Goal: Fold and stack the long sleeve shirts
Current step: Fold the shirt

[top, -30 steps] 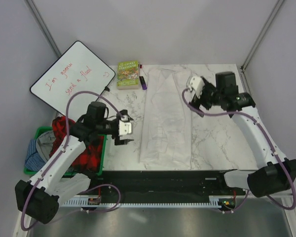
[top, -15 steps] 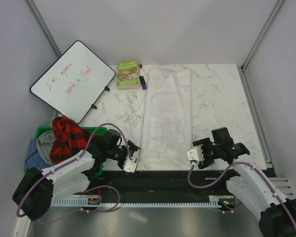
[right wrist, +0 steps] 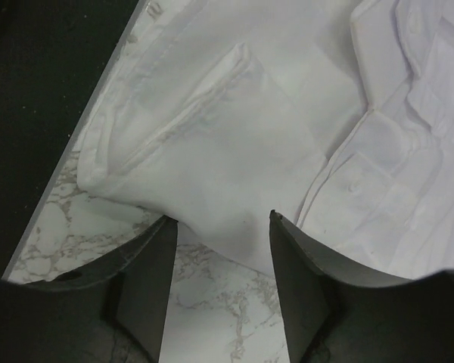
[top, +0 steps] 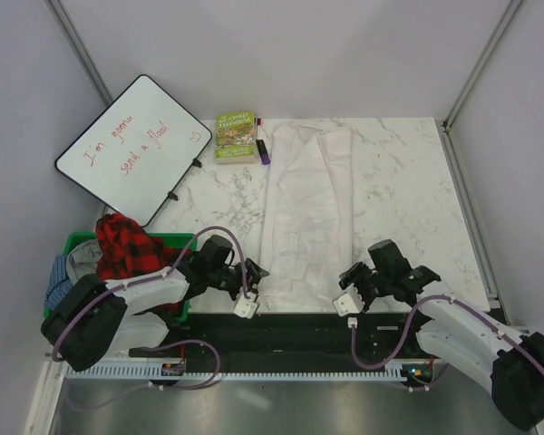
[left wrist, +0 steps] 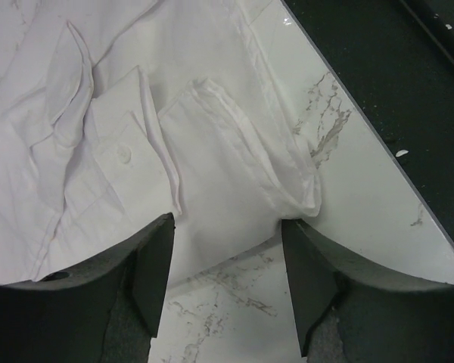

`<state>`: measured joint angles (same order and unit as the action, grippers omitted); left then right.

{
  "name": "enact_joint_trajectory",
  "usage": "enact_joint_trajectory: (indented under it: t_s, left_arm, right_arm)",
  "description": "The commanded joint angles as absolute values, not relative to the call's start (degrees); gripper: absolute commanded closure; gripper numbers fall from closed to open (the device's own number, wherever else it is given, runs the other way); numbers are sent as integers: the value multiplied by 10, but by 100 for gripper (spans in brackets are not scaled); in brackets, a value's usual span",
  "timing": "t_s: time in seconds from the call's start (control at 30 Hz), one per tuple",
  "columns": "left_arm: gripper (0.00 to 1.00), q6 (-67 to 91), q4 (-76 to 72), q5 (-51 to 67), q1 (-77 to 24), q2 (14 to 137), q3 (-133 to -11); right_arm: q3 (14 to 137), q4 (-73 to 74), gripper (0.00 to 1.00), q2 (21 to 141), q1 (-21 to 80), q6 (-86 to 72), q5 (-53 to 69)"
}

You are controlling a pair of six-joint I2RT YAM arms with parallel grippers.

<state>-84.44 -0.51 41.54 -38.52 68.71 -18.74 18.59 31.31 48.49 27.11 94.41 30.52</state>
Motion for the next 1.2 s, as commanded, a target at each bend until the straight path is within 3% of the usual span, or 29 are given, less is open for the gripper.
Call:
enact_joint_trajectory:
  t_s: [0.0, 0.17, 0.23, 0.3, 0.33, 0.4, 0.67, 0.9, 1.17]
  left_arm:
    - [39, -913, -25, 422, -392, 715, -179]
    - [56, -911, -22, 432, -407, 738, -201]
    - [71, -911, -4, 433, -416, 733, -207]
    - [86, -897, 22, 432, -437, 721, -215]
    - [91, -888, 31, 432, -446, 713, -218]
    - [98, -880, 70, 433, -475, 681, -216]
    - [98, -777, 121, 413, -542, 561, -202]
    - [98, -751, 98, 406, -502, 600, -252]
    - [98, -716, 105, 462, -383, 723, -417]
  right_arm:
    - [172, 265, 44, 519, 305, 951, 305]
    - [188, 256, 66, 565, 333, 943, 288]
    - [191, 260, 74, 564, 339, 941, 280]
    - [199, 284, 96, 557, 348, 940, 279]
    - [200, 295, 100, 542, 352, 933, 282]
    - [209, 342, 100, 507, 370, 927, 286]
    - [242, 432, 100, 374, 431, 812, 264]
    - [296, 425, 100, 422, 423, 770, 231]
    - [424, 388, 100, 575, 264, 832, 300]
